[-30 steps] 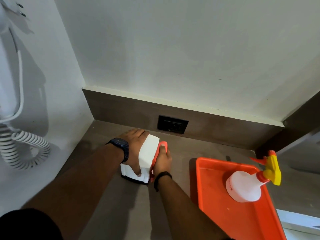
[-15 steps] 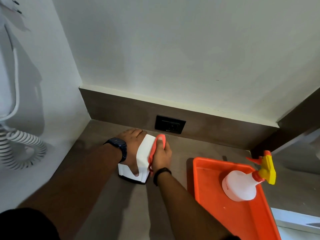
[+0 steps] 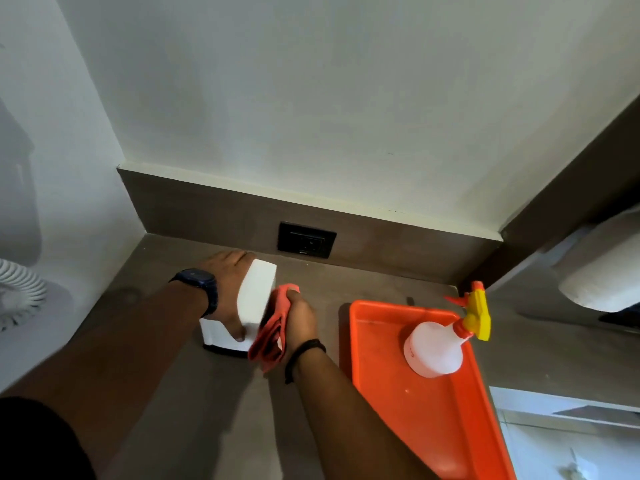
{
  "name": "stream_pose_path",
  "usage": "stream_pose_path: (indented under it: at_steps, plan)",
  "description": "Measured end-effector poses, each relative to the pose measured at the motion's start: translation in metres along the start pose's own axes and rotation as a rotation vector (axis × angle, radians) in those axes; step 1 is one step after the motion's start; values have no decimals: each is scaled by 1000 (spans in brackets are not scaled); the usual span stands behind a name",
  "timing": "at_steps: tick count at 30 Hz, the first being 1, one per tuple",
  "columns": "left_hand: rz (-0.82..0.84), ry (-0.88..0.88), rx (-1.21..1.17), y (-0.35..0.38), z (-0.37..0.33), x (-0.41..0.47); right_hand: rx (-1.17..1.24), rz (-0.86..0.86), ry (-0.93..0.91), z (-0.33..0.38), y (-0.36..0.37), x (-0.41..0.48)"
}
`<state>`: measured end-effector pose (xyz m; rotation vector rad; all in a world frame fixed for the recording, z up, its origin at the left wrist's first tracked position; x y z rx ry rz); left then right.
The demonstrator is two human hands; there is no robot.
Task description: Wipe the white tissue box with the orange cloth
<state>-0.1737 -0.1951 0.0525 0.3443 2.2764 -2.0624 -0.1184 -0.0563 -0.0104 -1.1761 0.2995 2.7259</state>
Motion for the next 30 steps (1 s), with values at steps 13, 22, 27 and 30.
stream_pose_path:
  at_steps: [13, 22, 27, 30]
  plan:
    - [-99, 16, -4, -11, -64, -14, -167, -240, -625, 102, -163, -46]
    - [30, 345, -71, 72, -217, -32, -1434, -335, -882, 35, -204, -22]
    - [123, 356, -27, 113, -227, -41, -1565, -210, -719, -11, -200, 2]
    - [126, 349, -42, 114, -227, -41, -1531, -241, -728, -14, -203, 4]
Point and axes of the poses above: each hand's wrist, its own x-axis towards the middle knuckle, its own y-axis out of the palm, z = x × y, the point moved 10 cm from there along x, towards the middle knuckle, and after that the axes turned 7 degrees about -z, right-handed, at the moved point
